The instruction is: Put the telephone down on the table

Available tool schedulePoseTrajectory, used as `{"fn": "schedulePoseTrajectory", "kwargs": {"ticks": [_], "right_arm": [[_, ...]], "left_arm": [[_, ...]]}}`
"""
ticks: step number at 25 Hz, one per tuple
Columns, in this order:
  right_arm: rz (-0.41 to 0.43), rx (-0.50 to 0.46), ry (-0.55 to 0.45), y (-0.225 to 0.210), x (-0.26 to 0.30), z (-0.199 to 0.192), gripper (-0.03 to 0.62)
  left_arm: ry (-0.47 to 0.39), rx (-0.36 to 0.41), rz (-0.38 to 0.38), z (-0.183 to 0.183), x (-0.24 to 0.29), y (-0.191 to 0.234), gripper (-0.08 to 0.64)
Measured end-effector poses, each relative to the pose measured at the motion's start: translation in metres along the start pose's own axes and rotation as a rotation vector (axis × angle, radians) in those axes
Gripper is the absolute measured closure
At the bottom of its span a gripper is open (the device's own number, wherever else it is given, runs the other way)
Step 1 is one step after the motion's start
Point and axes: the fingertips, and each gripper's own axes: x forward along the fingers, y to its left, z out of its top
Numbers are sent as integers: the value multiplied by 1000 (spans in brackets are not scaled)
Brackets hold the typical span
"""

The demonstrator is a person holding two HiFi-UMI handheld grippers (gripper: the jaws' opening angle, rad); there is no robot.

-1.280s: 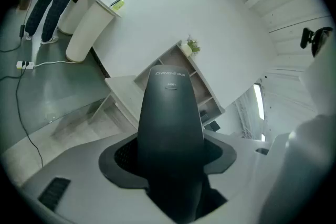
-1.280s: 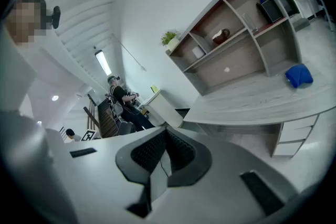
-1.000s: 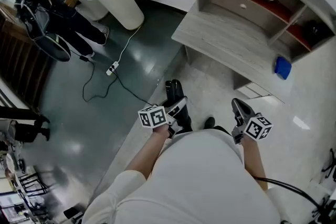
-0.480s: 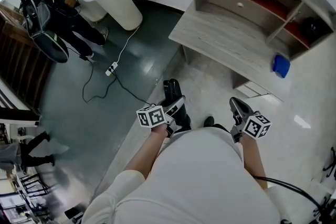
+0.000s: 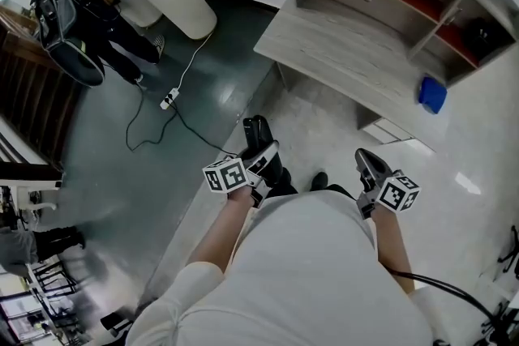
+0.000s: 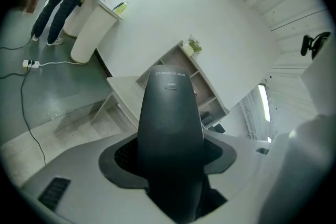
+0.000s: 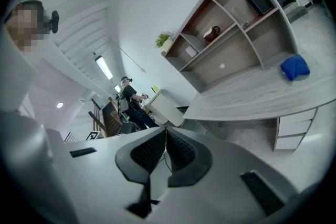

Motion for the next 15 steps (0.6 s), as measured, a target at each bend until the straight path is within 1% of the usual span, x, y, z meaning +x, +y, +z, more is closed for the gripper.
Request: {"fn": "schedulePoseTrajectory", "kwargs": {"ticks": [6,10,15], "right_arm": [[12,-4,18,-13,-5,-3,574],[8,4,18,-19,-6,2,574],[-5,3,28,-24,2,9,574]], "left_arm": [[-28,-15,15,-10,1,4,279],[-21,-29,28,-17,6,6,279],[-8,-28,28,-11,17,12,279]]}}
